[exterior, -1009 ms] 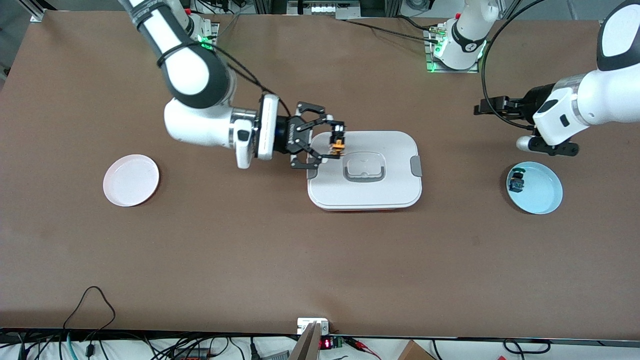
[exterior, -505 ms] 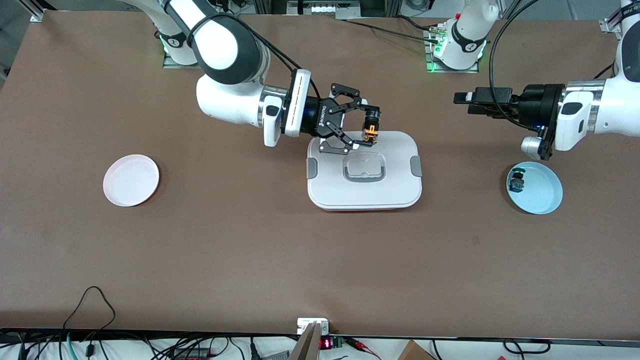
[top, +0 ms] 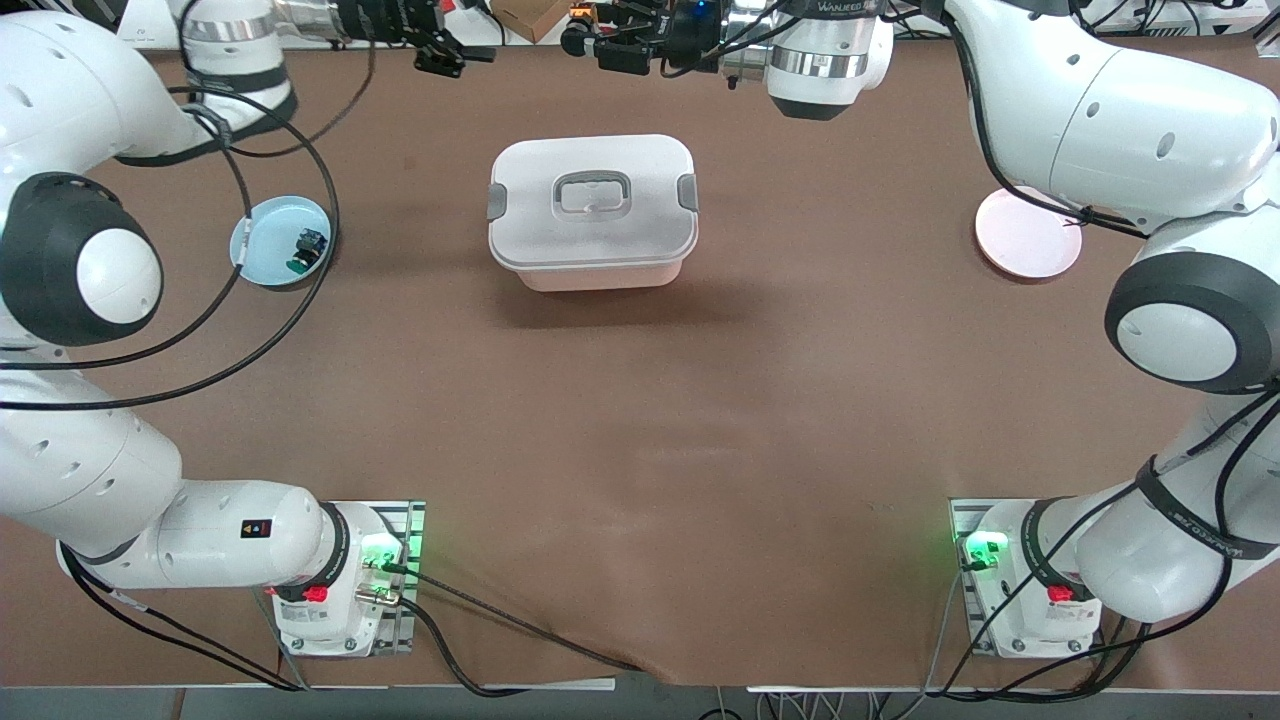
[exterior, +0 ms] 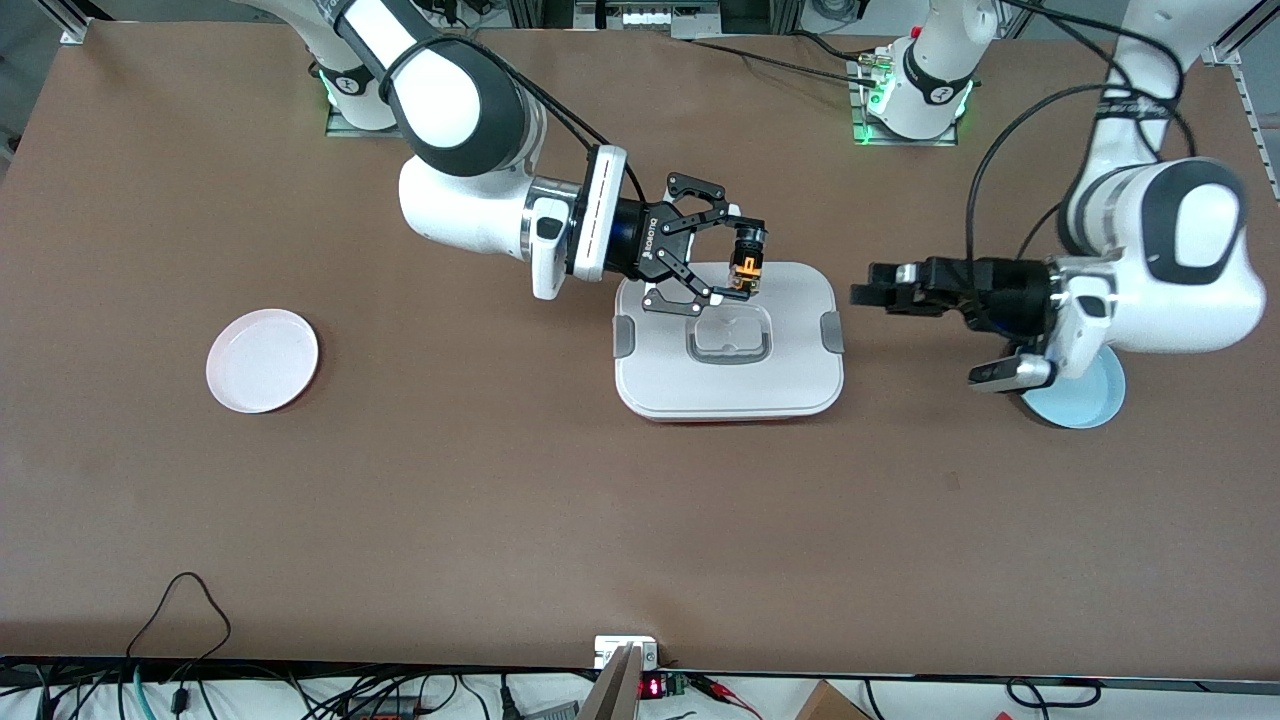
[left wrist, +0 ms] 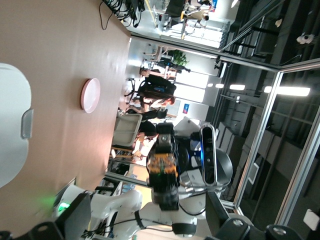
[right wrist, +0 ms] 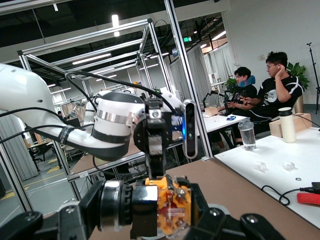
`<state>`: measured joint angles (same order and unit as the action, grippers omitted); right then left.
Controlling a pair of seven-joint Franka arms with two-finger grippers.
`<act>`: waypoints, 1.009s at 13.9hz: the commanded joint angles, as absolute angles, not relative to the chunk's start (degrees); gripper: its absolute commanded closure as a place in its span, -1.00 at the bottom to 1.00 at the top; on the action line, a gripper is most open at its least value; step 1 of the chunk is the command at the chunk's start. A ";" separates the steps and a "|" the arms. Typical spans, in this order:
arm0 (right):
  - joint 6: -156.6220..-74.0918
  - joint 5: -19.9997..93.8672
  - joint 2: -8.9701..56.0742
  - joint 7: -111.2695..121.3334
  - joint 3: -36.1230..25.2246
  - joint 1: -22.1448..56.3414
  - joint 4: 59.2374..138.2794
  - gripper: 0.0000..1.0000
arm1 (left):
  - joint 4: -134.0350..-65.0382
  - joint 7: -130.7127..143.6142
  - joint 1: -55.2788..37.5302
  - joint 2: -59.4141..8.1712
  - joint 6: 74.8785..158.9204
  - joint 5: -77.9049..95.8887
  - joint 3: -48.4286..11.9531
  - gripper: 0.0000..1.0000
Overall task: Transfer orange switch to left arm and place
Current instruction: 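Grasp the orange switch with the left gripper from the right gripper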
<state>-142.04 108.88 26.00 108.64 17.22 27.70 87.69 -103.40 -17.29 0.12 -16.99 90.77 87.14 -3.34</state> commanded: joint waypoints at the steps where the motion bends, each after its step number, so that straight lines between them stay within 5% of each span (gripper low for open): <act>1: -143.17 110.48 26.72 110.21 17.05 28.74 86.04 1.00 | -104.85 -18.46 -4.20 -16.17 95.96 93.40 -3.60 -1.00; 5: -143.26 110.57 26.72 110.21 17.05 28.83 86.04 1.00 | -107.83 -22.59 -6.07 -15.30 97.83 96.42 -6.41 -0.98; 9: -143.26 111.88 26.72 110.30 17.05 29.18 86.04 1.00 | -108.90 -22.41 -6.33 -14.50 96.15 96.33 -7.46 -0.67; 14: -143.35 112.23 26.72 110.30 17.05 29.27 86.04 1.00 | -108.90 -21.97 -5.63 -14.33 94.14 96.33 -8.09 0.50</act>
